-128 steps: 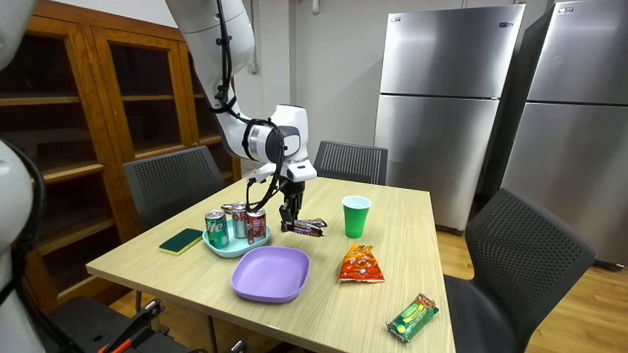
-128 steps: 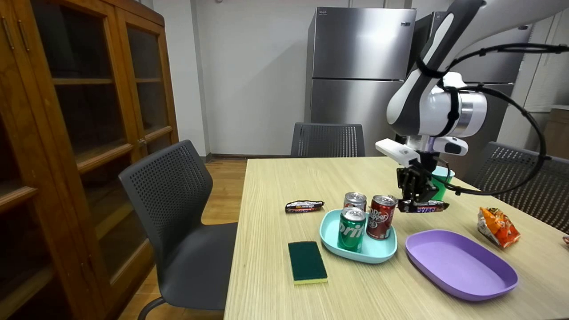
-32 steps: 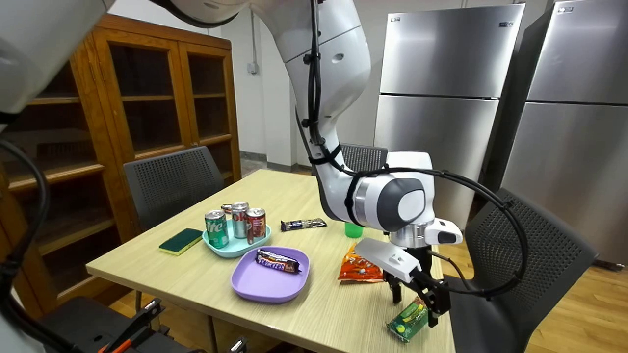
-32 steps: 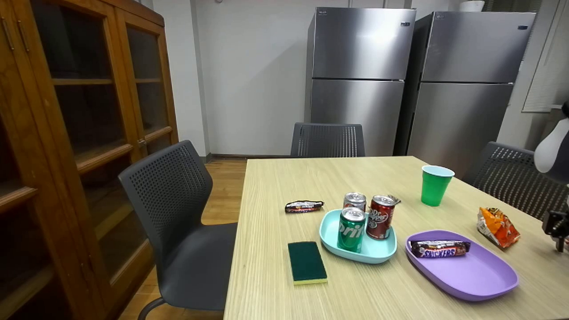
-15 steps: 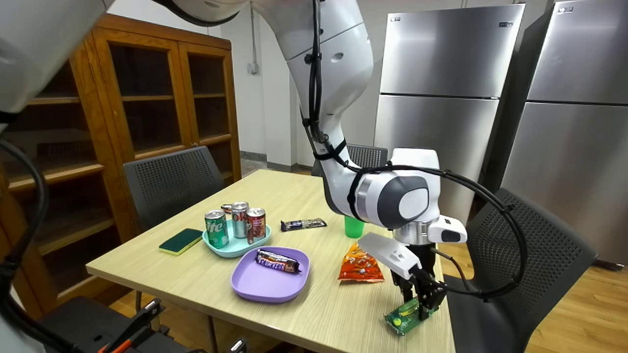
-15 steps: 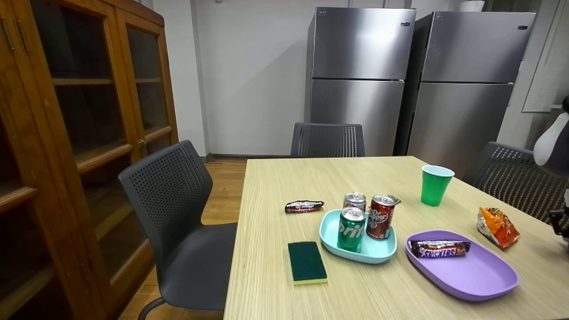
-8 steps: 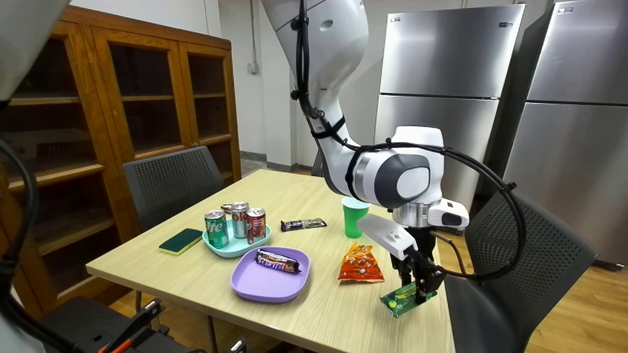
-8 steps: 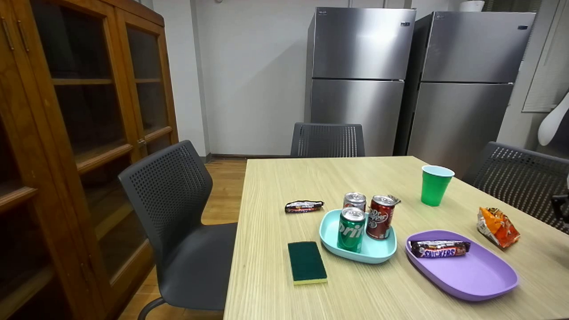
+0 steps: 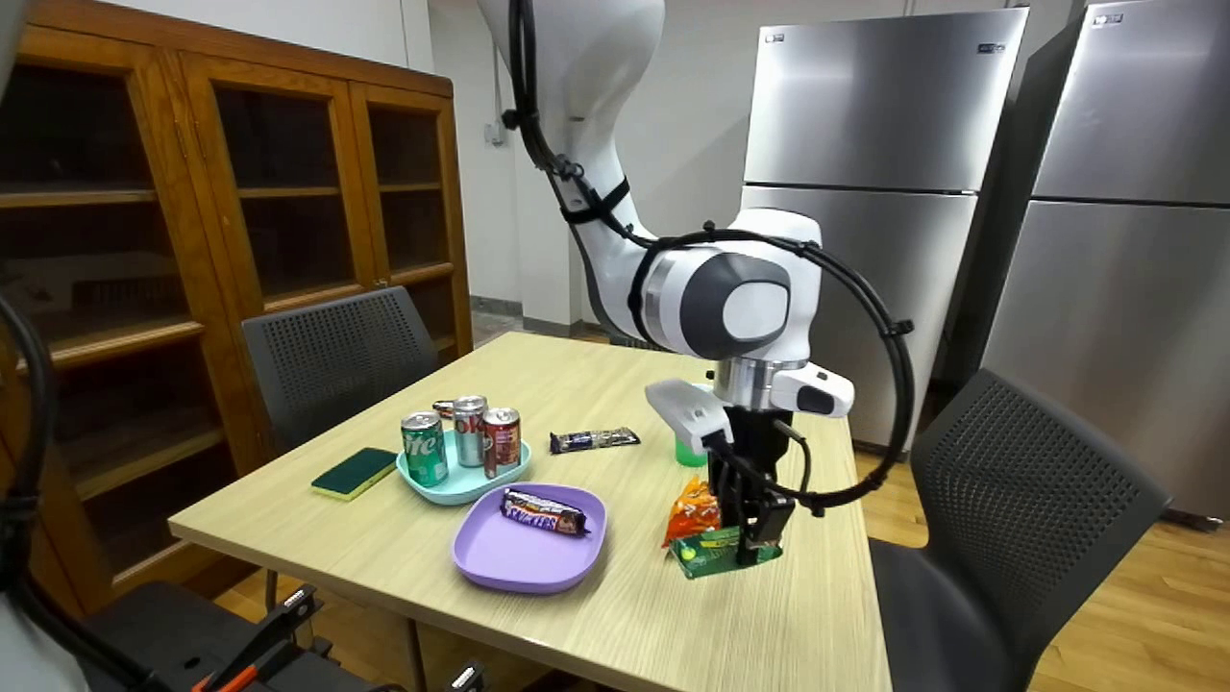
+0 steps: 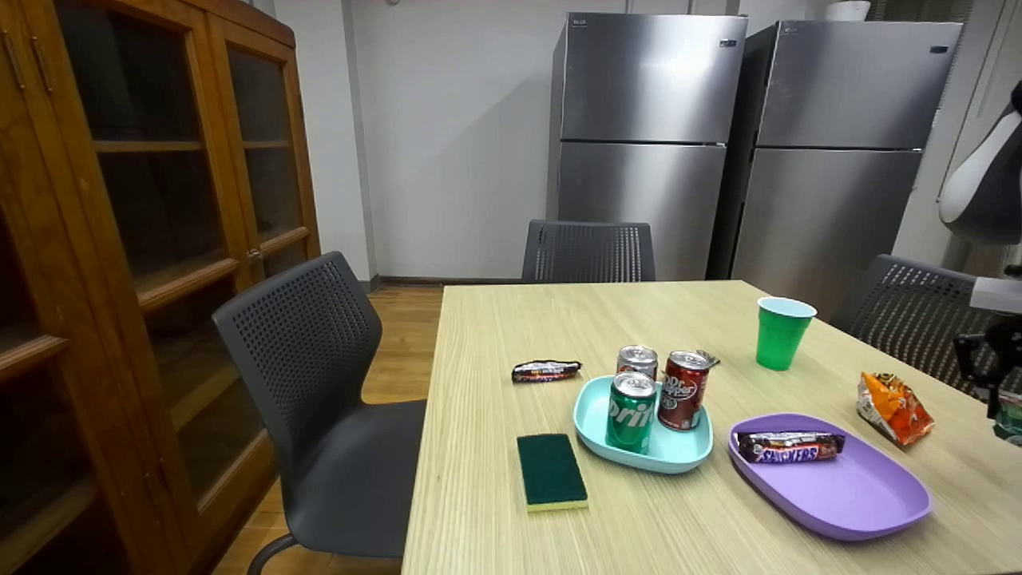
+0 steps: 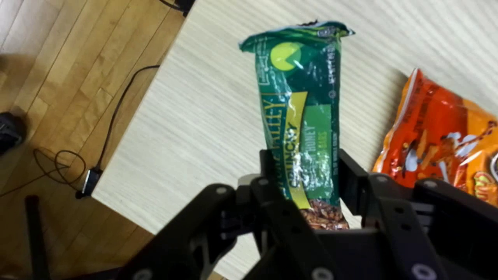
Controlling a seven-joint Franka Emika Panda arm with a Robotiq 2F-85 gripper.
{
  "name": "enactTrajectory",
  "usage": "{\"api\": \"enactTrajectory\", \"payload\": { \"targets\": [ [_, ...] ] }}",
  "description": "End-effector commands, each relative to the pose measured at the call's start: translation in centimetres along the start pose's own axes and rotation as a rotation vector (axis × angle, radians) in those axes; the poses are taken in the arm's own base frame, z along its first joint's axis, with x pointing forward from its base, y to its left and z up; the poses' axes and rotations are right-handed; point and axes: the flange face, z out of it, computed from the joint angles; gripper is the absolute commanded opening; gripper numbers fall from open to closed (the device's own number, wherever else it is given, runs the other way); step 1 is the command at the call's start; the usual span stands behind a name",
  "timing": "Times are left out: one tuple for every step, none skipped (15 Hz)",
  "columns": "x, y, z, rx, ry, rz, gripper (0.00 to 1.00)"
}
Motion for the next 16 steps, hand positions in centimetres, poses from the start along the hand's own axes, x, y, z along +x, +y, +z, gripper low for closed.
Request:
{"api": "enactTrajectory", "payload": {
  "targets": [
    [-3.6, -2.3, -1.9, 0.021, -0.041, 0.08, 0.16],
    [-4.4, -3.2, -2.0, 0.027, -0.041, 0.098, 0.16],
    [-5.3, -4.1, -2.1, 0.03, -0.039, 0.105, 0.16],
    [-6.1, -4.9, -2.2, 0.03, -0.04, 0.113, 0.16],
    [-7.1, -5.9, -2.2, 0.029, -0.044, 0.119, 0.16],
    [-7.9, -6.7, -2.2, 0.028, -0.049, 0.126, 0.16],
    [-8.8, -7.6, -2.2, 0.025, -0.055, 0.134, 0.16],
    [-9.8, -8.4, -2.2, 0.026, -0.058, 0.156, 0.16],
    [-10.6, -9.2, -2.2, 0.025, -0.065, 0.172, 0.16],
    [-11.5, -10.0, -2.1, 0.018, -0.077, 0.183, 0.16],
    [-12.3, -10.8, -2.0, 0.013, -0.086, 0.196, 0.16],
    [-13.0, -11.5, -1.8, 0.007, -0.094, 0.206, 0.16],
    [-13.7, -12.2, -1.6, 0.006, -0.097, 0.221, 0.16],
    [-14.3, -12.7, -1.3, 0.001, -0.102, 0.234, 0.16],
    [-14.8, -13.3, -1.1, -0.005, -0.104, 0.252, 0.16],
    [-15.2, -13.8, -0.8, -0.009, -0.1, 0.275, 0.16]
  ]
}}
